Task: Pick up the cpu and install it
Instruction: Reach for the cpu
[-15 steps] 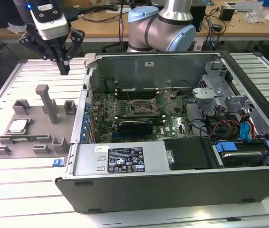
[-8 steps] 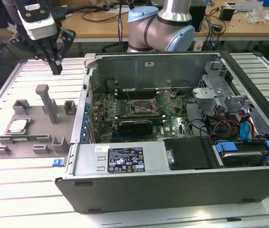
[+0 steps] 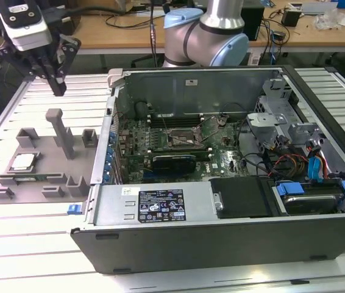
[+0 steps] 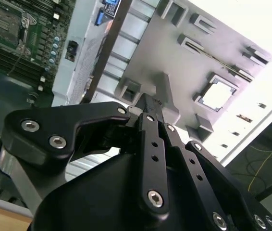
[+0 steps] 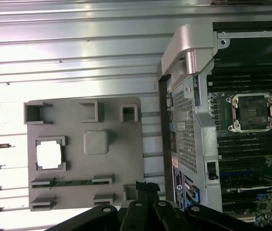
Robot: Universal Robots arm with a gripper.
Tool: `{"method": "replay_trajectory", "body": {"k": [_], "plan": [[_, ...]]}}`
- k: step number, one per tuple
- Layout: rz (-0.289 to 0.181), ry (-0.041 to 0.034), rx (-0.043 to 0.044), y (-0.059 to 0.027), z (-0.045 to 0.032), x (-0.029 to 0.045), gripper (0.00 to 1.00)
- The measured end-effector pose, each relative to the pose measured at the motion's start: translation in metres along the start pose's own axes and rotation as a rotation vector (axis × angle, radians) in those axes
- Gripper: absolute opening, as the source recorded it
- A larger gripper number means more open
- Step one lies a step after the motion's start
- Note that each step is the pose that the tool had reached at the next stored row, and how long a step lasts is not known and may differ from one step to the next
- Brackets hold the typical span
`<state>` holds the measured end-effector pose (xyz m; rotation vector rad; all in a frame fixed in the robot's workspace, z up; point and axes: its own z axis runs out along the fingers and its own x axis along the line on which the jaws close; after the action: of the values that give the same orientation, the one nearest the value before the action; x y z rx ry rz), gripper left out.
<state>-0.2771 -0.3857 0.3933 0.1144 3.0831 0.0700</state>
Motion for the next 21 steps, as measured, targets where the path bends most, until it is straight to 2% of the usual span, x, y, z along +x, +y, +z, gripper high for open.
{"method": "replay_trajectory", "body": {"k": [5,9,11,15,19,21], "plan": [[0.0,-0.0052,-0.0004,-0.0002,-0.0008,0.015,0.11],[-0.001,-0.0152,-0.0011,0.001,-0.001,0.0404,0.11],[-0.001,-0.0166,-0.0012,0.0026,0.0,0.0468,0.11],[-0.001,-0.0174,-0.0012,0.0069,0.0034,0.0575,0.11],[-0.001,-0.0174,-0.0012,0.0112,0.0104,0.071,0.11],[-0.001,-0.0176,-0.0013,0.012,0.0162,0.0815,0.11]]}}
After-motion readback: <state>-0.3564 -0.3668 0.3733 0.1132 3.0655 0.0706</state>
